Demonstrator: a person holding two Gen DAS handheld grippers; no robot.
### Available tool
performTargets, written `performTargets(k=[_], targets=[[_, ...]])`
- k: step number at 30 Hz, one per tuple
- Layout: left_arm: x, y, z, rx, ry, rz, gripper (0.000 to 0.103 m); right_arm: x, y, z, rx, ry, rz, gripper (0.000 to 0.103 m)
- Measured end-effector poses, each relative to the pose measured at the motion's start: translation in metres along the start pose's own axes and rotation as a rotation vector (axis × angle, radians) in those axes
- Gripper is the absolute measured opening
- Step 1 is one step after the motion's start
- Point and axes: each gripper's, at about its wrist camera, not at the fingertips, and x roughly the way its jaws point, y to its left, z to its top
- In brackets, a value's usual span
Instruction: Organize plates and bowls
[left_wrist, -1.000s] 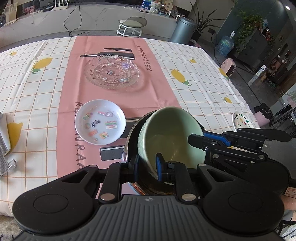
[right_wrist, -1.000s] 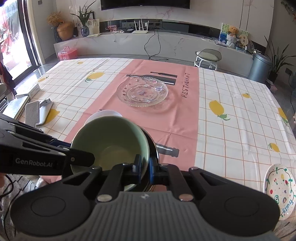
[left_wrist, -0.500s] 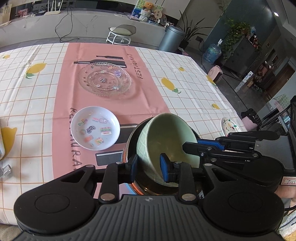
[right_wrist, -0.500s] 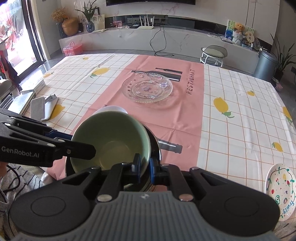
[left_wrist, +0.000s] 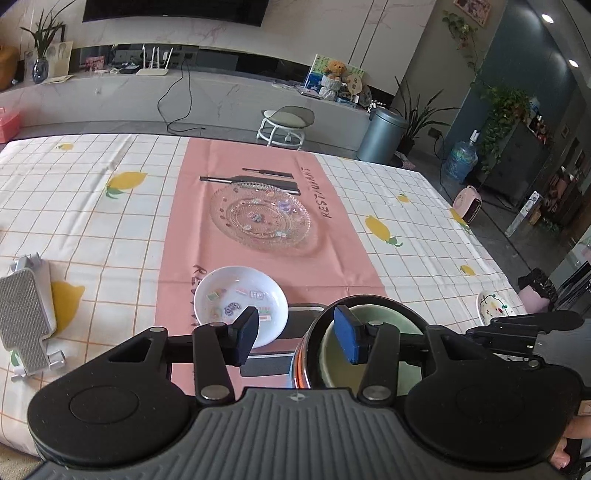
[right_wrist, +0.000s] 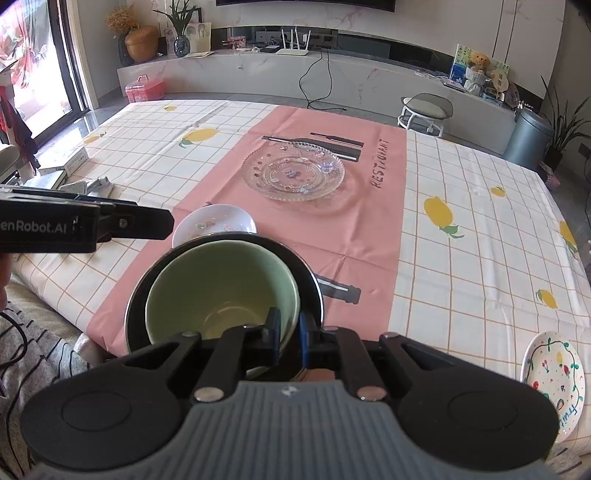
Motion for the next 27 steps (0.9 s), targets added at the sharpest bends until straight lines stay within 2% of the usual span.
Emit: performTargets(k=[1, 3, 7, 10, 17, 27], targets=[[0.002, 0.0, -0.001, 0.002, 0.004, 0.012, 0.055, -0.001, 0.001, 0.0, -0.008, -0.008, 0.014, 0.026], [0.002, -0.001, -0.004, 0.015, 0.008, 0.024, 0.055, -0.006, 0.003, 0.0, -0.014, -0.028, 0.047, 0.041], [0.005, -0.003, -0.006, 0.023, 0.017, 0.025, 0.055, -0.015, 0.003, 0.003, -0.017, -0.065, 0.03, 0.049], [0.007, -0.004, -0.008, 0.026, 0.026, 0.034, 0.056, -0.022, -0.001, 0.004, -0.001, -0.097, -0.005, 0.05], [0.011, -0.003, -0.009, 0.016, 0.035, 0.043, 0.056, -0.029, -0.021, 0.005, 0.074, -0.154, -0.027, 0.053], [0.013, 0.0, -0.008, 0.007, 0.028, 0.054, 0.057, -0.021, -0.024, 0.003, 0.075, -0.14, -0.045, 0.053]])
